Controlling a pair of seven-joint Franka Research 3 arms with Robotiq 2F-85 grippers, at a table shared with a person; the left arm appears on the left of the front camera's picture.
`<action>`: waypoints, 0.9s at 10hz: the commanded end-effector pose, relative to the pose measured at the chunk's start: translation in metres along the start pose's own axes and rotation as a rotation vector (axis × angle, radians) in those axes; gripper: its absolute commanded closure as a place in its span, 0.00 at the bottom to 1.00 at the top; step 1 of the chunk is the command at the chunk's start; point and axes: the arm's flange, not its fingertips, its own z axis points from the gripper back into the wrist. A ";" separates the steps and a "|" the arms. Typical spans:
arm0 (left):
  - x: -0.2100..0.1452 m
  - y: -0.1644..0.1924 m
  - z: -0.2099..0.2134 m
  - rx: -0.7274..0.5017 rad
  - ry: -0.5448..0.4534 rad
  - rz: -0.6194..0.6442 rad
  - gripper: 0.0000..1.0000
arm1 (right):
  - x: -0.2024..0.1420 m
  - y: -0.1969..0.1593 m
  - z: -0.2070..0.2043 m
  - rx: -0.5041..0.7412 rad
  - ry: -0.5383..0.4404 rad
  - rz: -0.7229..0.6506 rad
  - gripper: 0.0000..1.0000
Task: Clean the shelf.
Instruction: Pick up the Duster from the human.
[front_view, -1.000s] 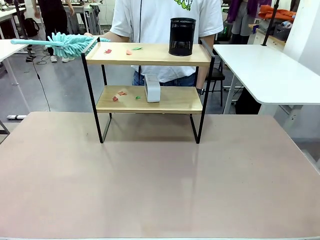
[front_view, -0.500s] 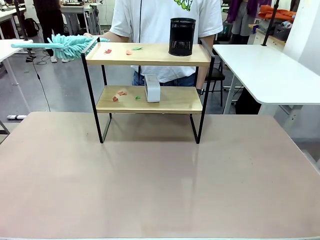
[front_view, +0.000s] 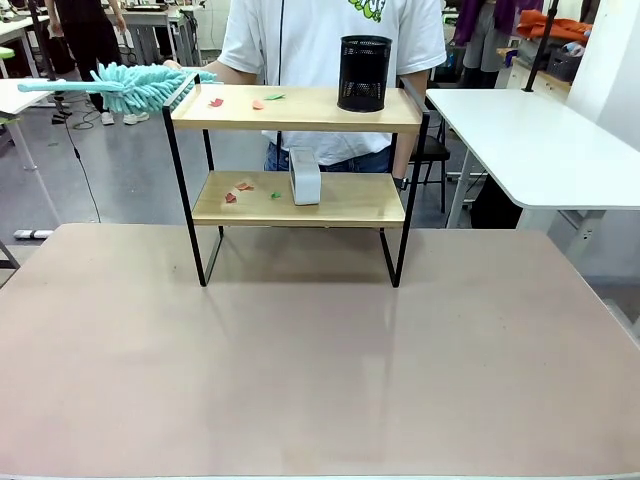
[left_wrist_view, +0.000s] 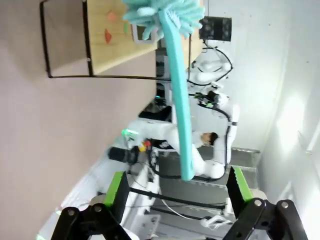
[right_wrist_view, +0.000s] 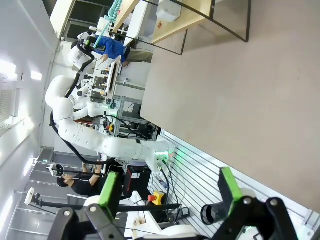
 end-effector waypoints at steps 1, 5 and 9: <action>0.018 -0.011 0.007 -0.091 0.018 0.073 0.00 | 0.002 0.001 0.001 0.015 -0.009 0.029 0.00; 0.038 -0.002 -0.037 -0.187 0.095 0.129 0.00 | 0.002 0.001 0.001 0.015 -0.009 0.029 0.00; 0.040 -0.006 -0.052 -0.169 0.044 0.122 0.00 | 0.002 0.001 0.001 0.015 -0.009 0.029 0.00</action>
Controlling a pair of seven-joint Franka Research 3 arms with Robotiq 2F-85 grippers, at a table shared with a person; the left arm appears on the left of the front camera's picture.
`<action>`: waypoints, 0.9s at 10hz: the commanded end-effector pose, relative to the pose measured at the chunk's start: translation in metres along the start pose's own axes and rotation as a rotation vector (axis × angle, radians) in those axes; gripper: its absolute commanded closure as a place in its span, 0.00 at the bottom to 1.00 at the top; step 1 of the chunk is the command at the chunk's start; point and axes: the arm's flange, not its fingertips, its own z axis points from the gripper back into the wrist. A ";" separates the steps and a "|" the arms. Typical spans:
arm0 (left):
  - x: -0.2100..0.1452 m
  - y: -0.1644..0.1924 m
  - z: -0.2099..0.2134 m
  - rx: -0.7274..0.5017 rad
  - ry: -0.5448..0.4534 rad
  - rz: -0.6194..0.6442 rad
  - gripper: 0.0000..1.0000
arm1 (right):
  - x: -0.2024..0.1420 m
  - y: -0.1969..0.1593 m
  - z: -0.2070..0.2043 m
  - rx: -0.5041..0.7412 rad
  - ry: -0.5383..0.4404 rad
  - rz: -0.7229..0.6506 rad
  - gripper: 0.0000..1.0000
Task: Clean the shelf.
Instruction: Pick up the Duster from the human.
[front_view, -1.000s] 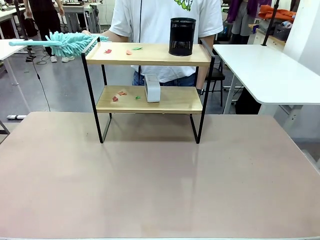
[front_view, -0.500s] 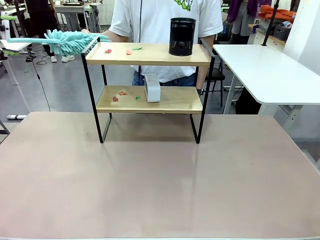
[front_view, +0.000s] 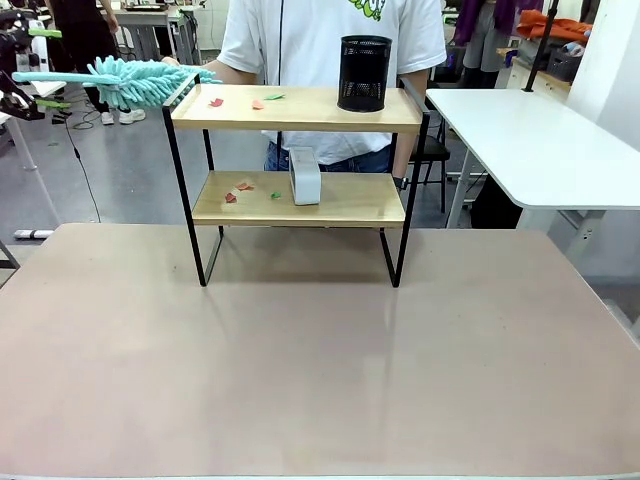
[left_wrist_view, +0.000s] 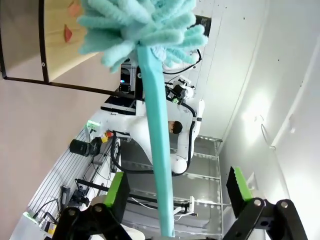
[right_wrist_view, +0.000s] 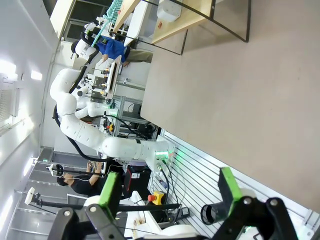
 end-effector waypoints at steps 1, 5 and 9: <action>-0.006 -0.003 -0.004 -0.012 -0.039 0.007 0.00 | 0.002 0.001 0.000 0.015 -0.009 0.027 0.00; -0.004 -0.001 -0.005 0.045 -0.062 -0.007 0.59 | 0.002 0.001 0.000 0.015 -0.009 0.027 0.00; -0.004 0.000 -0.005 0.070 -0.080 -0.011 1.00 | 0.002 0.001 0.000 0.015 -0.009 0.027 0.00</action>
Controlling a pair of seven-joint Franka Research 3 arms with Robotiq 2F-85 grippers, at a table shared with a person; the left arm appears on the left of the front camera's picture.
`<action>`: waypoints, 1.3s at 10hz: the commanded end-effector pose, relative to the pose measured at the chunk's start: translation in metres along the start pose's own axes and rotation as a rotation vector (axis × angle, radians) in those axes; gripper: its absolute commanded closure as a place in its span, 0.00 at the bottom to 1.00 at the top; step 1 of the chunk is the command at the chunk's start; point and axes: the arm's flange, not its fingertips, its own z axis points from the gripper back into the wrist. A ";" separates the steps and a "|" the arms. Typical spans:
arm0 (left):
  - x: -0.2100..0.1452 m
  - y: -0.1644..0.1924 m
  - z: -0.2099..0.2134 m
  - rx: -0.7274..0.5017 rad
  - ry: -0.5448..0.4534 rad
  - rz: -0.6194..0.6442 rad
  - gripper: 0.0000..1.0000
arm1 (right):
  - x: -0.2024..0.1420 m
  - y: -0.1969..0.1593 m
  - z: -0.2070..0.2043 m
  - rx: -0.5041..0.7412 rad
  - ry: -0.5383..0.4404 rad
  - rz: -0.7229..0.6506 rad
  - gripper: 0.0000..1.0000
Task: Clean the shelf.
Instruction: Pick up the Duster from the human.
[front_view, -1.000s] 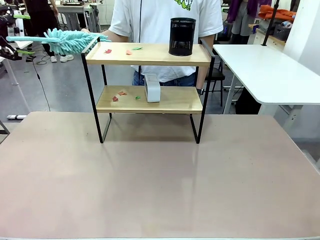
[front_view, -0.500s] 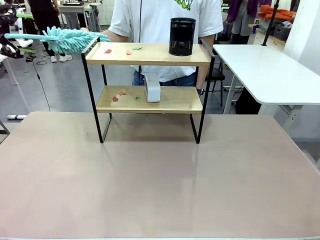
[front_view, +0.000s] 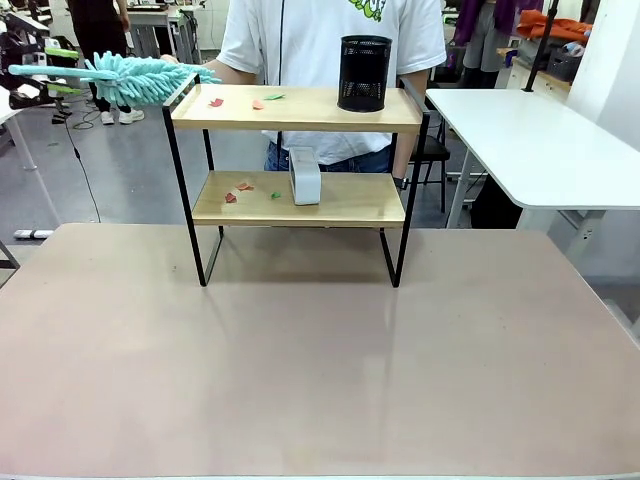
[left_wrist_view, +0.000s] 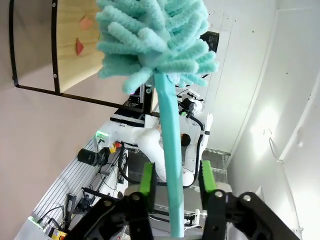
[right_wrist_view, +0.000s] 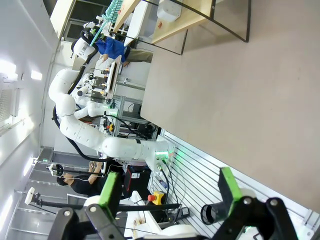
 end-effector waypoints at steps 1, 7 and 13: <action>-0.008 0.005 -0.006 0.019 -0.026 -0.016 0.94 | 0.002 0.001 0.000 0.015 -0.009 0.026 0.00; -0.011 0.006 -0.005 0.028 -0.047 -0.031 1.00 | 0.002 0.001 0.000 0.015 -0.009 0.026 0.00; -0.176 -0.020 0.099 0.180 -0.101 -0.402 1.00 | 0.002 0.001 0.000 0.015 -0.009 0.026 0.00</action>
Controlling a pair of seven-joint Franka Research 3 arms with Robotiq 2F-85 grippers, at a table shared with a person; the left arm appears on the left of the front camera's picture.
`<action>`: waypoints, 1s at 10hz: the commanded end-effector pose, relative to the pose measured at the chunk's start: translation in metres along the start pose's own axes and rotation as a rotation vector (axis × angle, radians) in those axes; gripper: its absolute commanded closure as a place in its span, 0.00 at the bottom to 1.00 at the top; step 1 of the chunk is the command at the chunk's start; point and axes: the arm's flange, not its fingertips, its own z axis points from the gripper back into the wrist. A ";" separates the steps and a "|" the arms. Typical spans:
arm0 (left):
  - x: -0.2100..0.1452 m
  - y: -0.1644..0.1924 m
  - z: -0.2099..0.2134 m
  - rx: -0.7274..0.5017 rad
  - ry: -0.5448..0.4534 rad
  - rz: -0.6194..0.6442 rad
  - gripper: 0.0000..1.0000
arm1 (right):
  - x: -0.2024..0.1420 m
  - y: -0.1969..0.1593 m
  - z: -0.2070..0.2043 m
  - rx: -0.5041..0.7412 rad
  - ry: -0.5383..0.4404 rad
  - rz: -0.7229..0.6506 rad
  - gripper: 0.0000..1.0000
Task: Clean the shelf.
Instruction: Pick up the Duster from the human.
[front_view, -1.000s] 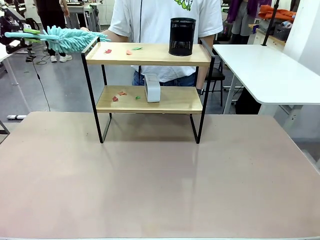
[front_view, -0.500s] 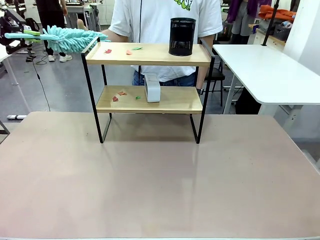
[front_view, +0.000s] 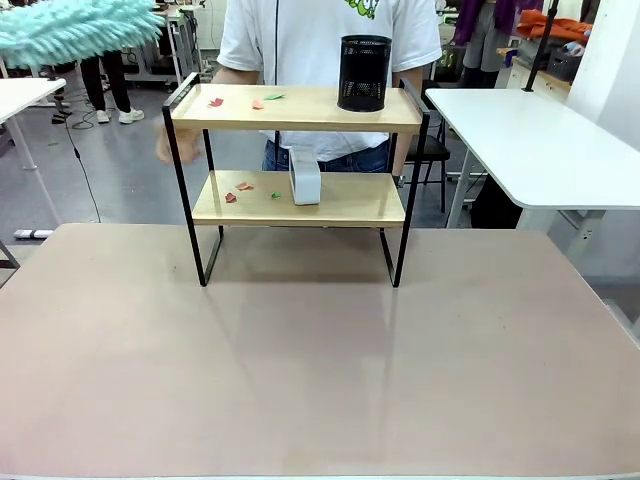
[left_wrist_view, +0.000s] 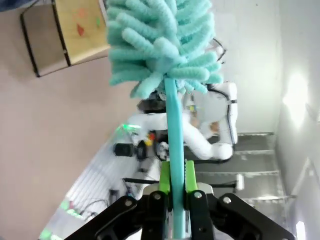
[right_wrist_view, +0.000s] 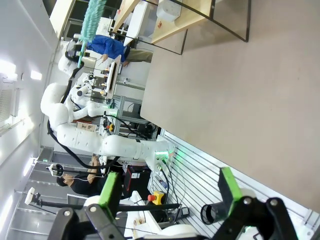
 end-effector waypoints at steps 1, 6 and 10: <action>-0.064 0.014 0.011 0.094 -0.023 -0.071 1.00 | 0.002 0.001 0.000 0.016 -0.010 0.028 0.00; -0.127 0.078 -0.019 0.393 0.198 0.158 1.00 | 0.002 0.001 0.000 0.016 -0.010 0.028 0.00; -0.127 0.089 -0.013 0.358 0.209 0.197 1.00 | 0.002 0.001 0.000 0.016 -0.010 0.028 0.00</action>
